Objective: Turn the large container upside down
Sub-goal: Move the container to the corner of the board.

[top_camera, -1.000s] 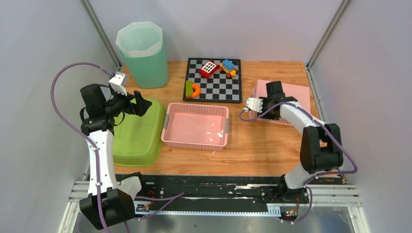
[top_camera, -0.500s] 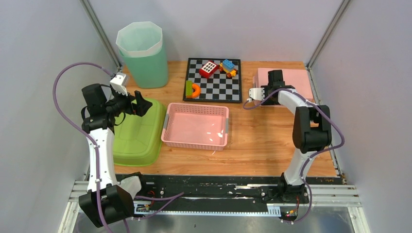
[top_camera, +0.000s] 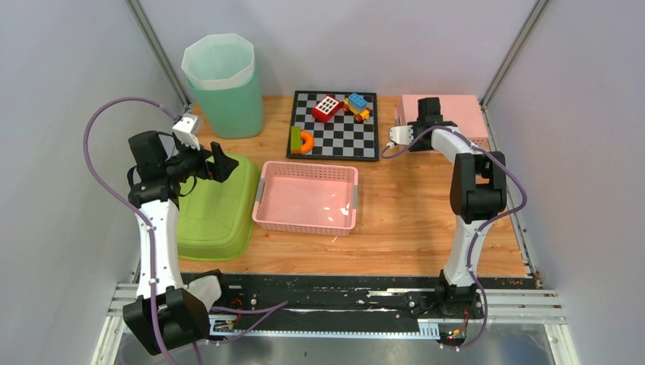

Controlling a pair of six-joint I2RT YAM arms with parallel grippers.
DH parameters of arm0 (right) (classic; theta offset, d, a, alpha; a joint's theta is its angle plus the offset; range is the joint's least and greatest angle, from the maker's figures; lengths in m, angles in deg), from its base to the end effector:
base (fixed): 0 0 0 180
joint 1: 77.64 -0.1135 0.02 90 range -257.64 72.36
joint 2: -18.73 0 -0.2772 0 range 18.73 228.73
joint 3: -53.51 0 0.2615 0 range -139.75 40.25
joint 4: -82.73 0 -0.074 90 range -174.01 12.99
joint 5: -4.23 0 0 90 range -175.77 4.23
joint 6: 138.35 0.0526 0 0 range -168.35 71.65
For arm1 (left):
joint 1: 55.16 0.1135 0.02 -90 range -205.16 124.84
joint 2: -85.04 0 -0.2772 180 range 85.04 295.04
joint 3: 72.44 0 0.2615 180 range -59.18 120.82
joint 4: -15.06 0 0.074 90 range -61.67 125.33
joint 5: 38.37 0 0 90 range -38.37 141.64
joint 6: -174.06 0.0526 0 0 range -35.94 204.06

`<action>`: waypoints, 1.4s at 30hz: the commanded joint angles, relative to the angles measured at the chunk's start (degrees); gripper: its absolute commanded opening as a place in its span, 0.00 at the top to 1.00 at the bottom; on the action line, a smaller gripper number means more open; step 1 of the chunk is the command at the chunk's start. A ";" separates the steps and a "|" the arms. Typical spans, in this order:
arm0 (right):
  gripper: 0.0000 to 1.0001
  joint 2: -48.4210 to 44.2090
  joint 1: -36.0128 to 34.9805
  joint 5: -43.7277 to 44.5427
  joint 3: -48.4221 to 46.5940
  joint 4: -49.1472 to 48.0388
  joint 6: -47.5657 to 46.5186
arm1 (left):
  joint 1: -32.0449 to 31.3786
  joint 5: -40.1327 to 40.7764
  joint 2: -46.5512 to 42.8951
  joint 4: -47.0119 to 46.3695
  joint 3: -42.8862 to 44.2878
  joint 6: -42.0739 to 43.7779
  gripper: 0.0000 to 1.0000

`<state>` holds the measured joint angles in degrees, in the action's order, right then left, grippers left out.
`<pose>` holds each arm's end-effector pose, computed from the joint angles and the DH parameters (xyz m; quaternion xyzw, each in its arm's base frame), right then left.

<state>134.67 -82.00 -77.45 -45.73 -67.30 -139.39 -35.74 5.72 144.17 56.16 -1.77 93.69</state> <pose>0.4774 0.0288 0.1959 -0.6675 0.6436 -0.3017 0.2215 0.2297 0.0409 0.3492 0.1277 0.8095 -0.2100 0.5332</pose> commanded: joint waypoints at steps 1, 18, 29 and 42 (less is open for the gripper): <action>0.47 4.56 0.83 -0.81 -2.55 4.14 -1.76 | 0.33 -0.22 0.08 -0.75 -0.37 0.24 0.00; 0.46 10.22 -0.25 0.34 -12.50 3.94 -0.17 | 0.34 -0.07 0.10 -0.72 -0.37 0.39 0.00; 0.45 10.56 -0.30 1.59 -13.61 3.86 -1.55 | 0.38 -0.11 0.09 -0.62 -0.41 0.39 0.00; 0.29 -5.06 -1.56 -1.46 -3.06 3.24 -1.81 | 0.36 -0.43 -0.21 -0.50 -0.32 0.39 0.00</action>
<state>138.71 -82.24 -76.75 -53.16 -65.79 -140.79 -35.74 5.75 144.17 56.18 -1.77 93.71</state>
